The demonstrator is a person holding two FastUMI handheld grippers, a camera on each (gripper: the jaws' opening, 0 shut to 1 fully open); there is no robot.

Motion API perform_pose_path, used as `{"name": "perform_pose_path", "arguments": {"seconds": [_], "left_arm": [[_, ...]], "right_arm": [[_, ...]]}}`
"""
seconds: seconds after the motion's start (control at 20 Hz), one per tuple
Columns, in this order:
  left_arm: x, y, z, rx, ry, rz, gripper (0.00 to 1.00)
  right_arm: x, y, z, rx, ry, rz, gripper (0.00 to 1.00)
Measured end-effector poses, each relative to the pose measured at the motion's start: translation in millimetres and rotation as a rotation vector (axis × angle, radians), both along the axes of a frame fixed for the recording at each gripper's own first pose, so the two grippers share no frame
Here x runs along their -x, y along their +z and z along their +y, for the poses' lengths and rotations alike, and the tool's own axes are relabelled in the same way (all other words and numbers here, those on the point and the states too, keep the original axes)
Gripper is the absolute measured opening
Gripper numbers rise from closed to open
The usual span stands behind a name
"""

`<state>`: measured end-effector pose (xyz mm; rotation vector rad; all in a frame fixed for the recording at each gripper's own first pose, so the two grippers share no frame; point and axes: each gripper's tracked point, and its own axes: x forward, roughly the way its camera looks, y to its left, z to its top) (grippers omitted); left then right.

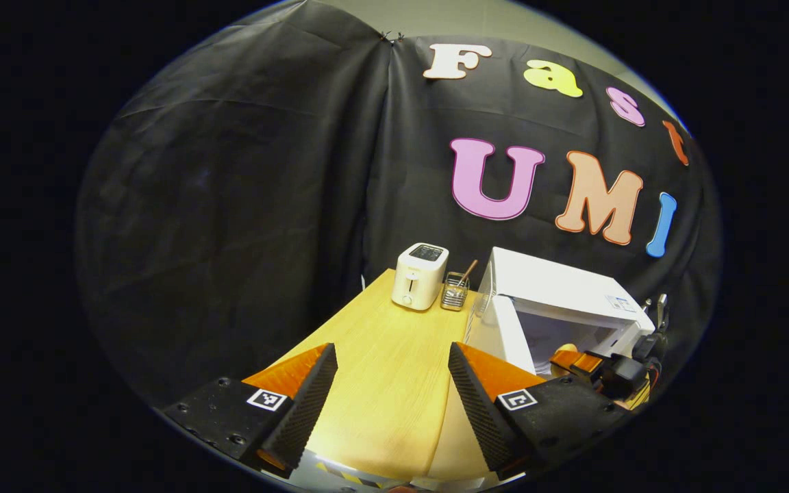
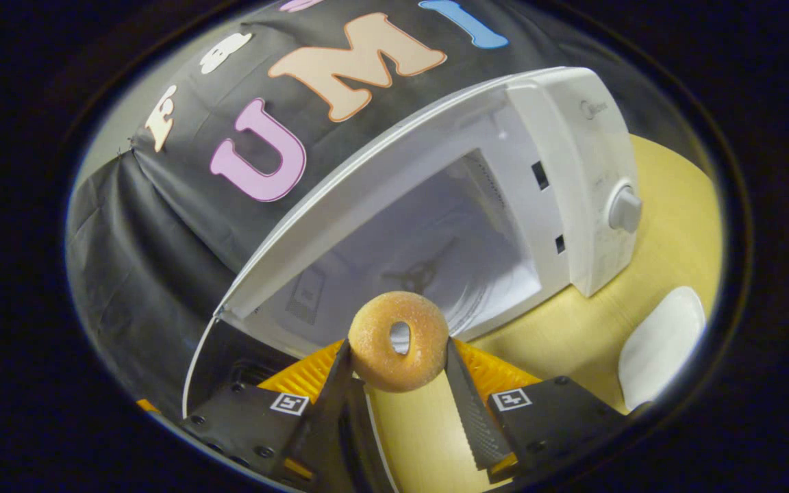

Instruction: Open the microwave oven with the left hand, put the food in, and close the microwave oven.

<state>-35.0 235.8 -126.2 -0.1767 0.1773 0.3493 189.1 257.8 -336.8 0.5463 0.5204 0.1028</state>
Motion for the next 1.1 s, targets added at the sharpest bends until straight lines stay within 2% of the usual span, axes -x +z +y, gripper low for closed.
{"name": "perform_pose_path", "arguments": {"seconds": [0.1, 0.4, 0.7, 0.8, 0.85, 0.9, 0.95, 1.1], "left_arm": [[2.2, -2.4, 3.0, 0.011, 0.008, 0.003, 0.96], [16.2, -22.7, 6.5, 0.074, 0.030, 0.036, 0.96], [21.6, -33.5, 13.2, 0.091, 0.055, 0.059, 0.96], [20.4, -36.6, 12.3, 0.099, 0.052, 0.065, 0.96], [18.5, -37.2, 10.1, 0.108, 0.049, 0.064, 0.96], [17.5, -37.6, 8.1, 0.118, 0.046, 0.064, 0.96], [16.9, -39.4, 7.1, 0.127, 0.046, 0.066, 0.96], [16.6, -42.7, 6.9, 0.144, 0.051, 0.070, 0.96]], "right_arm": [[-15.2, -3.4, 1.4, 0.003, -0.032, -0.019, 0.75], [-60.2, -21.0, -13.1, 0.119, -0.105, -0.054, 0.74], [-85.6, -22.1, -2.2, 0.180, -0.098, -0.091, 0.75], [-90.0, -18.0, 1.8, 0.185, -0.097, -0.111, 0.79], [-90.2, -17.1, 0.0, 0.195, -0.101, -0.107, 0.89], [-89.1, -17.3, -0.5, 0.199, -0.096, -0.104, 0.89], [-87.9, -15.3, -0.8, 0.203, -0.091, -0.108, 0.99], [-80.1, -7.2, -6.0, 0.239, -0.064, -0.133, 0.99]]}}
